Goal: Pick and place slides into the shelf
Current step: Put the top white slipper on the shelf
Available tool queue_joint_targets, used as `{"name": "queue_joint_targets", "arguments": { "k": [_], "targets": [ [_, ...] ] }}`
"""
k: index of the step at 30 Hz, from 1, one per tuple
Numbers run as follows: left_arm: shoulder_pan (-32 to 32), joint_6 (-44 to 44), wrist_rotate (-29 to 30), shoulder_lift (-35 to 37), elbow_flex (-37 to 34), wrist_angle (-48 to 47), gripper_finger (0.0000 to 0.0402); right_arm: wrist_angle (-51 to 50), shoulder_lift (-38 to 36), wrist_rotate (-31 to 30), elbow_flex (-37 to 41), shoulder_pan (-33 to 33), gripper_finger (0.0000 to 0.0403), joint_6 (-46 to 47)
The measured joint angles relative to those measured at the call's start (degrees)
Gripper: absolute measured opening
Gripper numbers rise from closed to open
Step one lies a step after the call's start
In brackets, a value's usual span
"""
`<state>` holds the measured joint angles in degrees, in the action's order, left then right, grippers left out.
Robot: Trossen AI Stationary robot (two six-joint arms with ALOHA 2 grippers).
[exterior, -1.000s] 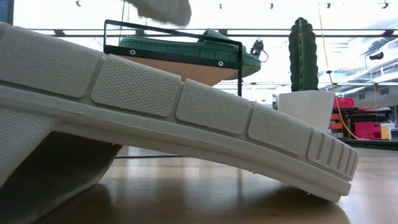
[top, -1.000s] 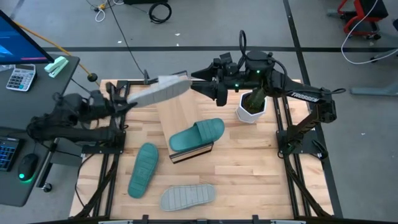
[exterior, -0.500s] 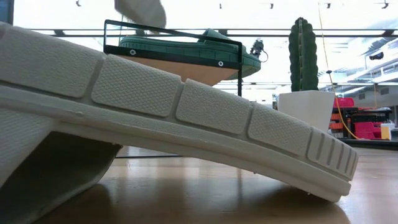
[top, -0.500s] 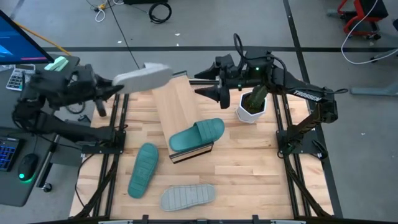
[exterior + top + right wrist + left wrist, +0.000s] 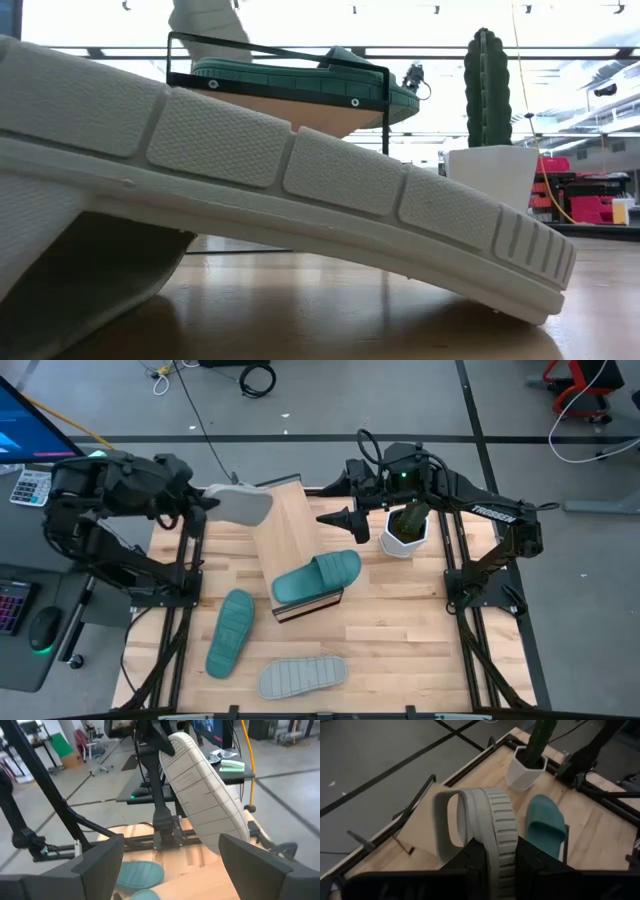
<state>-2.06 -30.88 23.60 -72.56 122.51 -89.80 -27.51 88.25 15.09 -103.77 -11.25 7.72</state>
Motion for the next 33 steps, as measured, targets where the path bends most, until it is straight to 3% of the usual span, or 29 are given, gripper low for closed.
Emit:
{"name": "queue_joint_targets", "arguments": {
  "k": [9,19,27,33],
  "targets": [
    [0.1,1.5,-1.9,-4.7,3.2,-0.1,0.0059,1.2,0.0,-1.3,0.0,0.0,0.0332,-8.0],
    [0.8,5.7,-2.3,-7.3,3.2,0.8,0.0059,1.2,0.0,-1.3,0.0,-0.4,0.0332,-8.0],
    [1.7,10.3,-2.2,-7.1,3.2,7.1,0.0059,1.4,0.0,-1.3,0.0,-0.4,0.0328,-7.9],
    [1.7,9.1,-2.2,-6.9,3.2,6.6,0.0059,1.4,0.0,-1.0,0.0,-0.4,0.0323,-7.8]
  ]
}}
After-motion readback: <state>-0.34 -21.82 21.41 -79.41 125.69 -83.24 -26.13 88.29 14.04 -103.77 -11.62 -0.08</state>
